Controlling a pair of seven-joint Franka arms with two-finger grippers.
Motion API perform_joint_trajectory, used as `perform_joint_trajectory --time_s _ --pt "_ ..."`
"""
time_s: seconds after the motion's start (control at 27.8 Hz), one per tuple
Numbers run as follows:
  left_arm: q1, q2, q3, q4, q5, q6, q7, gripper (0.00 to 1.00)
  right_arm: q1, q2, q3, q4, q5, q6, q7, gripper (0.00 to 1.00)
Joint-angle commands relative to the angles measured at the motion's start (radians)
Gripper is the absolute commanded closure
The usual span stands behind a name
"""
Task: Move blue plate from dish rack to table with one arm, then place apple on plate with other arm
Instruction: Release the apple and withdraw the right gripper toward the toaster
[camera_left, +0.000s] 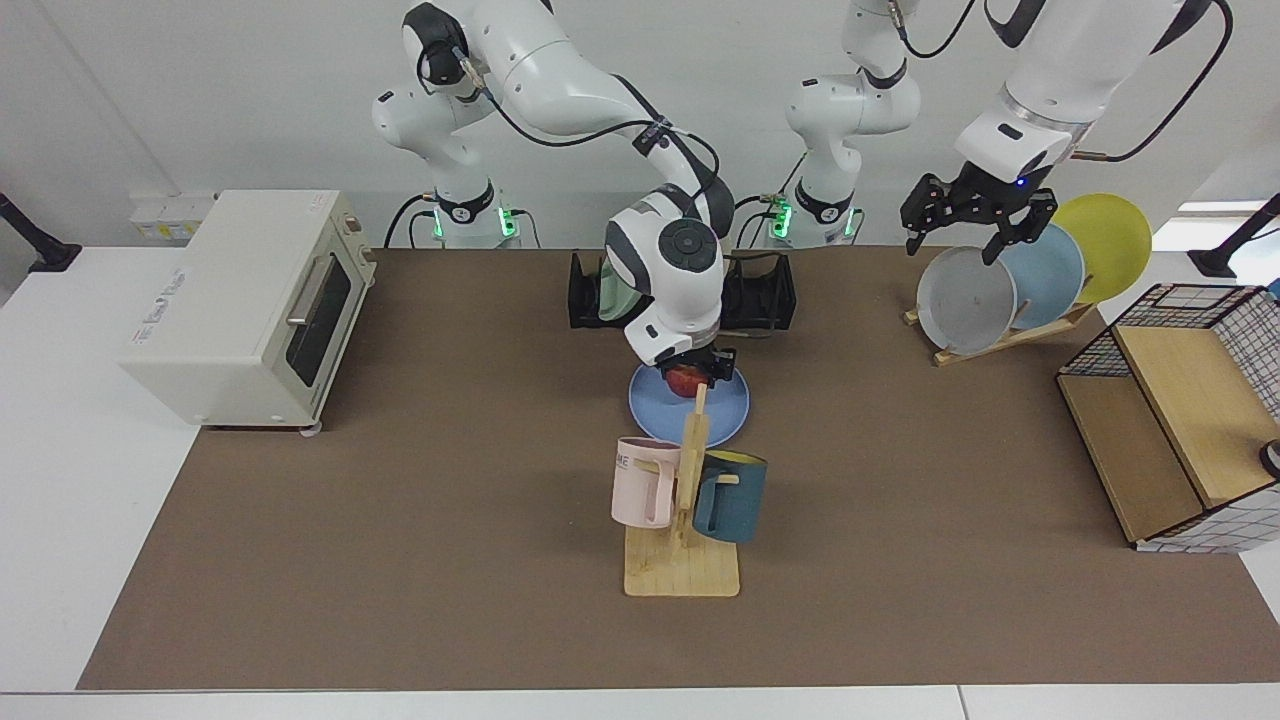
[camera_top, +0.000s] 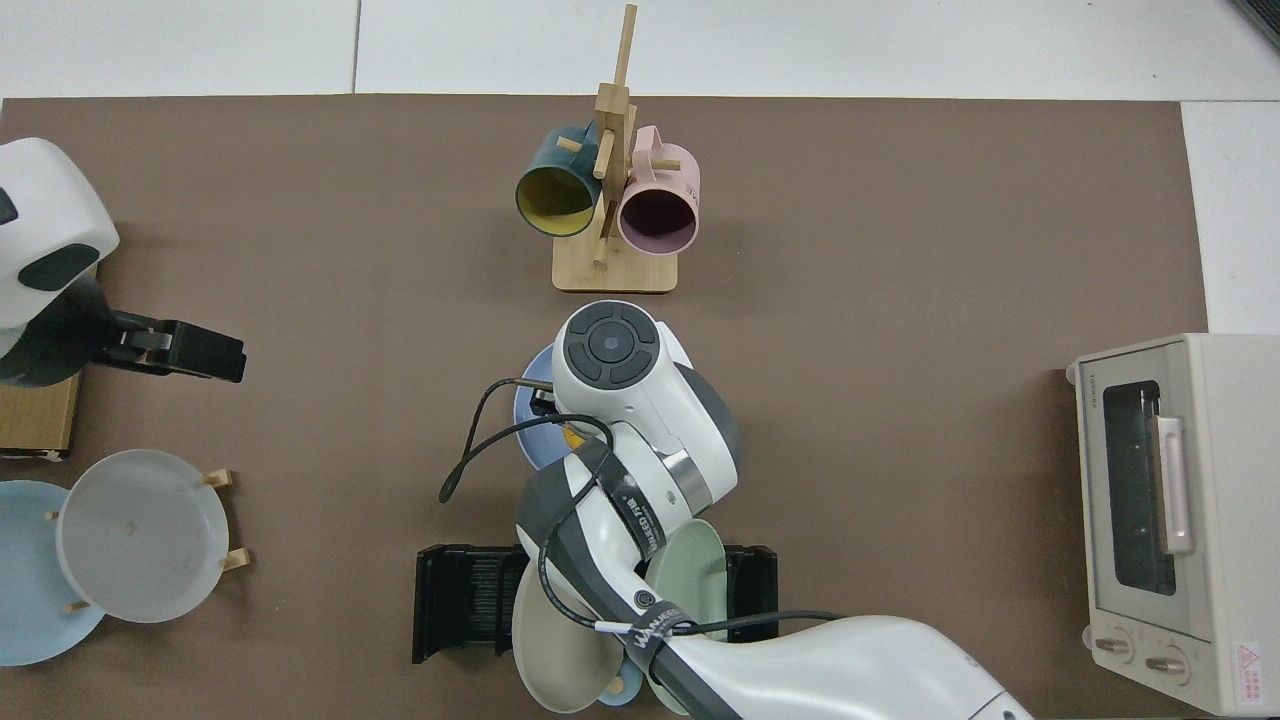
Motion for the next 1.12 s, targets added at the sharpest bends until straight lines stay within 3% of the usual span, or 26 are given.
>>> perform_joint_trajectory --time_s 0.0,0.14,0.36,0.72,0.97,1.08 --pt "0.005 -0.022 0.001 -0.02 -0.005 -0.007 0.003 0.0 -0.005 -0.004 0.007 -0.01 0.018 0.008 -0.037 0.0" --pt "0.005 -0.022 0.001 -0.02 -0.005 -0.007 0.003 0.0 -0.01 -0.028 0.002 -0.003 0.016 -0.016 -0.04 0.0" --pt "0.005 -0.022 0.001 -0.02 -0.005 -0.007 0.003 0.0 -0.033 -0.096 -0.011 0.02 0.018 -0.142 -0.082 0.0" --pt "0.005 -0.023 0.003 -0.02 -0.005 -0.007 0.003 0.0 -0.174 -0.251 -0.013 0.013 0.013 -0.219 -0.264 0.0" --pt "0.005 -0.023 0.001 -0.02 -0.005 -0.007 0.003 0.0 -0.234 -0.315 -0.021 0.017 -0.145 -0.242 -0.465 0.0" --pt "0.005 -0.023 0.003 -0.02 -0.005 -0.007 0.003 0.0 -0.29 -0.343 -0.021 0.017 -0.156 -0.243 -0.595 0.0"
